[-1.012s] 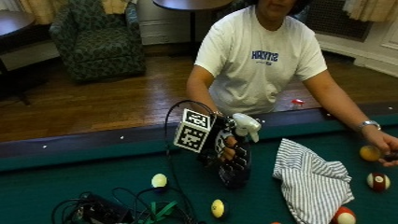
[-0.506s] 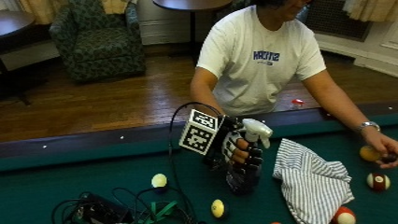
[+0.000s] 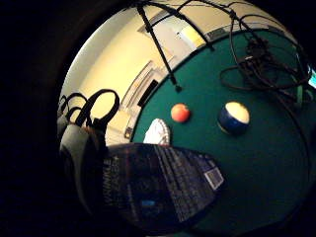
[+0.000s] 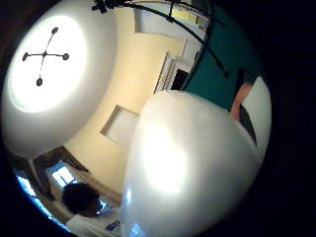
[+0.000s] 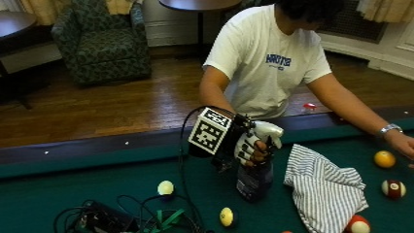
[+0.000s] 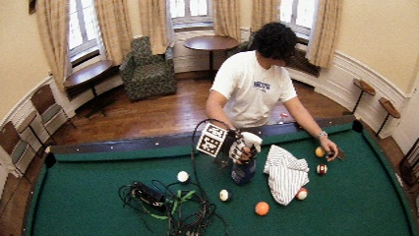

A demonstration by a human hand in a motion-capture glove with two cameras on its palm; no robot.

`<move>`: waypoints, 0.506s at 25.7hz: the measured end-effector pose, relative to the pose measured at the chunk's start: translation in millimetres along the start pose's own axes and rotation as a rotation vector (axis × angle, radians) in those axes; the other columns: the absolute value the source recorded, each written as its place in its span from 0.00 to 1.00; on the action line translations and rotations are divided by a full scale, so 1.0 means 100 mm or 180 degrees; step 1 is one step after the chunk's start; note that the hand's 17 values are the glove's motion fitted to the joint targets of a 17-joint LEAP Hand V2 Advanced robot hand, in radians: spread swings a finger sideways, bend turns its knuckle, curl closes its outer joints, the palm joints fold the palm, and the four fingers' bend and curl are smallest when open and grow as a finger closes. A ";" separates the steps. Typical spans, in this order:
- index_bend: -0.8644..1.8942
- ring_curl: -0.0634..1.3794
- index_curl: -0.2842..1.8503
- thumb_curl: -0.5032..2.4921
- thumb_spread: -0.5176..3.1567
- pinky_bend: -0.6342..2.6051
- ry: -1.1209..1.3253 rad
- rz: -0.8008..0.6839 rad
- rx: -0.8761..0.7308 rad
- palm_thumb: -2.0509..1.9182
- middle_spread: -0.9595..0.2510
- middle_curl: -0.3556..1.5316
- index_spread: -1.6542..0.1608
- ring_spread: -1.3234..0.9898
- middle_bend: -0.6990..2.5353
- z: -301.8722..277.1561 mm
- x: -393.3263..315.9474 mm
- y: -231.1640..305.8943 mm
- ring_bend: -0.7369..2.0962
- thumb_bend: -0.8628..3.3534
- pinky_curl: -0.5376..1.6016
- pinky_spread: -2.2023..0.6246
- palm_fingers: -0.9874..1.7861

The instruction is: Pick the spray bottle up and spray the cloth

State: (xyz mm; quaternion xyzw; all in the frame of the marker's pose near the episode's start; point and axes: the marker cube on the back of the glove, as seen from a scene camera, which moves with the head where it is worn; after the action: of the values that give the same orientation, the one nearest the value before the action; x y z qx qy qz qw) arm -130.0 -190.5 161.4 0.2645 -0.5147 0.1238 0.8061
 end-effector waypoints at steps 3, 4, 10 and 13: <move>0.43 0.32 0.34 0.35 0.30 0.29 0.0027 -0.0042 0.0005 0.74 0.61 0.45 0.75 0.47 0.39 0.03 -0.01 -0.03 0.46 0.21 0.42 0.69 0.89; 0.44 0.33 0.34 0.35 0.29 0.29 0.0032 -0.0046 0.0004 0.74 0.61 0.46 0.75 0.47 0.39 0.03 -0.01 -0.03 0.46 0.21 0.42 0.68 0.89; 0.45 0.34 0.36 0.37 0.27 0.30 0.0033 -0.0073 0.0078 0.74 0.61 0.46 0.75 0.47 0.40 0.00 -0.02 -0.02 0.47 0.20 0.42 0.67 0.88; 0.46 0.34 0.37 0.37 0.26 0.31 0.0000 -0.0070 0.0111 0.74 0.61 0.47 0.75 0.47 0.40 -0.03 -0.07 -0.02 0.48 0.20 0.43 0.67 0.88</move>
State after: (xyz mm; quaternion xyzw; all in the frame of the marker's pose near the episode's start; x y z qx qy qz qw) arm -129.9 -189.7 153.4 0.2841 -0.5096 0.1239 0.8027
